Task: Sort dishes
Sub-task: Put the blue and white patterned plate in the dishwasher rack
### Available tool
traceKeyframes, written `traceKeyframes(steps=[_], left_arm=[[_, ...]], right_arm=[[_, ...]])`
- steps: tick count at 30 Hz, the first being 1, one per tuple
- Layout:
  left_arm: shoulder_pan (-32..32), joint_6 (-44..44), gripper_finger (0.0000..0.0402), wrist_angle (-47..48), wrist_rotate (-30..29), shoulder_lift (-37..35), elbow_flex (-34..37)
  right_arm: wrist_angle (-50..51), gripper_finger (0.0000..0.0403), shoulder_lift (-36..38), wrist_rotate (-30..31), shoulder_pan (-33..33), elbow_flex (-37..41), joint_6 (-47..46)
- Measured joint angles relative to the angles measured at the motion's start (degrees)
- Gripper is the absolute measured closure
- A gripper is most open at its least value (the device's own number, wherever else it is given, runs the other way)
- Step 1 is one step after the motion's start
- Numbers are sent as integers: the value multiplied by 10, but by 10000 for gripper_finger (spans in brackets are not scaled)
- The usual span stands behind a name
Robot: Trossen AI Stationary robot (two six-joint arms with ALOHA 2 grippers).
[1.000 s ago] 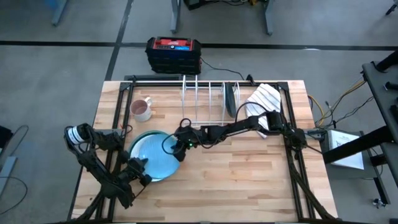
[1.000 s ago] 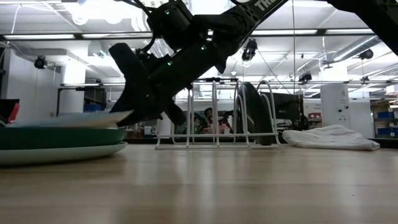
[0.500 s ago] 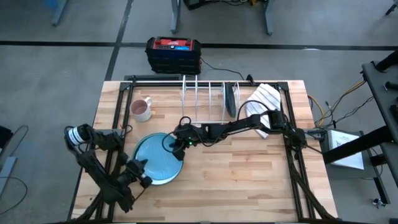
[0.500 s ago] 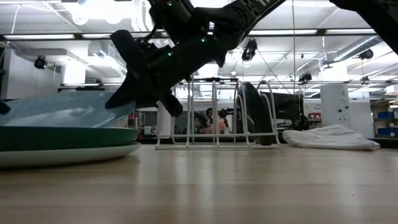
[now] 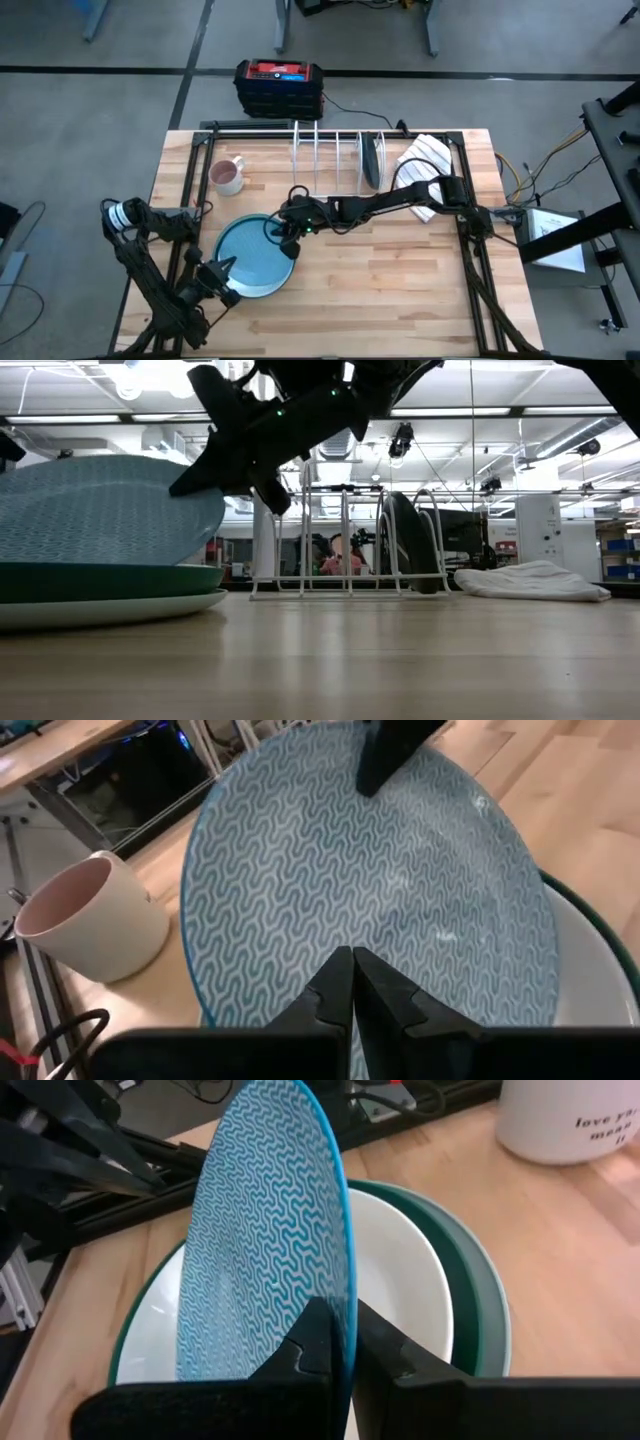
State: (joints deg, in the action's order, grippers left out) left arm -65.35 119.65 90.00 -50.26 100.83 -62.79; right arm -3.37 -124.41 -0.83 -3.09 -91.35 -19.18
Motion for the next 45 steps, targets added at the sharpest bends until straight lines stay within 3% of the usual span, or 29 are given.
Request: traceKeyframes(steps=[7,11,20,25,35,45], left_arm=[[-2,-7,401,0,-15,-4,-26],[-2,-27,401,0,-54,-13,-64],[-2,-197,401,0,-133,-16,-195],[-2,-266,401,0,-139,-16,-243],[-2,-377,401,0,-170,-16,-275],[-6,-491,401,0,-167,-13,-275]], right_arm=[[6,402,21,-7,1,0,24],[4,402,34,-8,1,0,92],[2,402,52,-8,1,0,182],[17,402,74,-8,-2,1,222],[126,402,169,-11,-3,1,366],[243,402,335,0,20,0,505]])
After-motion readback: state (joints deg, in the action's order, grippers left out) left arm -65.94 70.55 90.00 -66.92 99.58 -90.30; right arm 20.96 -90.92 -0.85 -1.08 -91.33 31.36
